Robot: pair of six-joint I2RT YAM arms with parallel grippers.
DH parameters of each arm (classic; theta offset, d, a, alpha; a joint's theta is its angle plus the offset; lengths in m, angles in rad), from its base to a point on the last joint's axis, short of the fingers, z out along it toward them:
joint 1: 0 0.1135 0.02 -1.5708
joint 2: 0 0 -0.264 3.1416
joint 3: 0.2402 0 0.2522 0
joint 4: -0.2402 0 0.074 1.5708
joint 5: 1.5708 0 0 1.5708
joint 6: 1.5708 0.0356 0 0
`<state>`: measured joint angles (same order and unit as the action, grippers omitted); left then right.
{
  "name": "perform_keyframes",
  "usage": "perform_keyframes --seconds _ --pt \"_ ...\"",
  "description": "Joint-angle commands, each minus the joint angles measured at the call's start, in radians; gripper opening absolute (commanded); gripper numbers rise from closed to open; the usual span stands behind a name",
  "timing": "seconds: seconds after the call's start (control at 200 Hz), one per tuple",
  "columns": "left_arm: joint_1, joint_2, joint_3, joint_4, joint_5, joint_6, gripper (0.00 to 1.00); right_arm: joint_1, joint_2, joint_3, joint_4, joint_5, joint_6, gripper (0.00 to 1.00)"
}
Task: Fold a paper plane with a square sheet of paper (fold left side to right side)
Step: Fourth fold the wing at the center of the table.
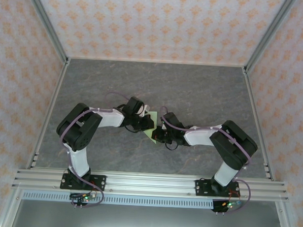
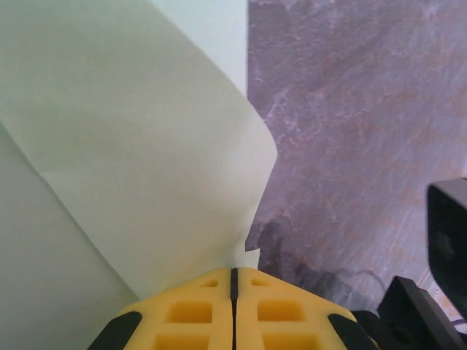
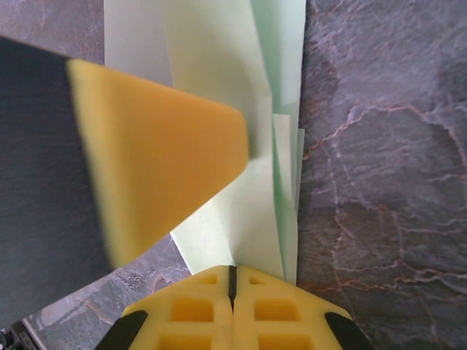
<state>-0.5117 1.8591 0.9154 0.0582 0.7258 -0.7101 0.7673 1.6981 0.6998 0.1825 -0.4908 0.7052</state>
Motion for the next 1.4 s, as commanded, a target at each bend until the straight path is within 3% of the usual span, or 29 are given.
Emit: perform_keyframes --seconds 0.0,0.285,0.53,0.761,1.396 --pt "-0.007 0.036 0.006 0.026 -0.004 -0.003 0.07 0.007 0.082 -0.037 -0.213 0.043 -0.026 0.0" --pt "0.005 0.115 0.005 0.027 -0.069 0.014 0.04 0.007 0.072 -0.039 -0.267 0.062 -0.044 0.0" --pt "0.074 0.131 0.024 0.03 -0.074 0.026 0.04 0.007 0.076 -0.045 -0.289 0.059 -0.053 0.0" --pt "0.148 0.136 0.119 -0.073 -0.077 0.082 0.04 0.007 0.085 -0.053 -0.3 0.054 -0.061 0.0" --pt "0.305 0.338 0.451 -0.285 -0.025 0.17 0.04 0.007 0.066 -0.077 -0.294 0.031 -0.067 0.0"
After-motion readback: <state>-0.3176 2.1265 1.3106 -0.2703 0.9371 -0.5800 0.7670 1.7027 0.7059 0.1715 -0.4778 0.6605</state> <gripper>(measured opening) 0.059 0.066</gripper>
